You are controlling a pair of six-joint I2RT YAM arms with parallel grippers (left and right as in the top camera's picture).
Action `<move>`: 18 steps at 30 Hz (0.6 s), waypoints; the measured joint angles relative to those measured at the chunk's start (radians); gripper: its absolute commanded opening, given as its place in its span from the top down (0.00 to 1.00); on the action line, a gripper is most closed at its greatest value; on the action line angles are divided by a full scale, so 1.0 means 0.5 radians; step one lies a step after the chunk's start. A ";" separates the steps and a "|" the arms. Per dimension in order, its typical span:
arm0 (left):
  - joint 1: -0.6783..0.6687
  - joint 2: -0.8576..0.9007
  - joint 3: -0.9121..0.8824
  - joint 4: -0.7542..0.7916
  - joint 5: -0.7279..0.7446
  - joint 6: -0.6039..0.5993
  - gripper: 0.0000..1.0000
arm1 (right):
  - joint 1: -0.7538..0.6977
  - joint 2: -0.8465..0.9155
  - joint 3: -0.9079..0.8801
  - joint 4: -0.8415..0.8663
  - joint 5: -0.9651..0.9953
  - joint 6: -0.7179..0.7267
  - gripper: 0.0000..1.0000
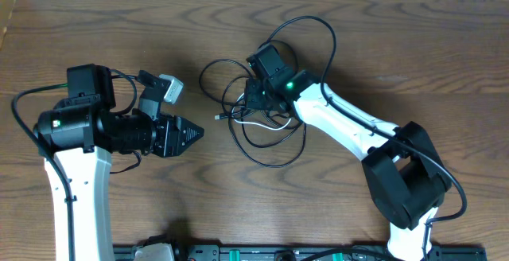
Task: Untangle cables
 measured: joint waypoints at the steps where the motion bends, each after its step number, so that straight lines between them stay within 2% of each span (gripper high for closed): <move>1: 0.000 0.000 0.000 -0.001 0.000 0.000 0.50 | 0.002 0.000 0.000 -0.002 0.011 0.004 0.74; 4: 0.000 0.000 0.000 -0.015 0.000 0.000 0.50 | 0.016 0.000 -0.003 0.000 0.071 0.013 0.70; 8: 0.000 0.000 0.000 -0.021 0.000 0.000 0.50 | 0.036 0.002 -0.048 0.027 0.149 0.018 0.69; 10: 0.000 0.000 0.000 -0.023 0.000 0.000 0.50 | 0.040 0.003 -0.094 0.057 0.172 0.018 0.83; 14: 0.000 0.000 0.000 -0.023 0.000 0.000 0.50 | 0.040 0.008 -0.143 0.065 0.204 0.024 0.99; 18: 0.000 0.000 0.000 -0.024 0.000 0.000 0.50 | 0.040 0.008 -0.148 0.068 0.221 0.021 0.99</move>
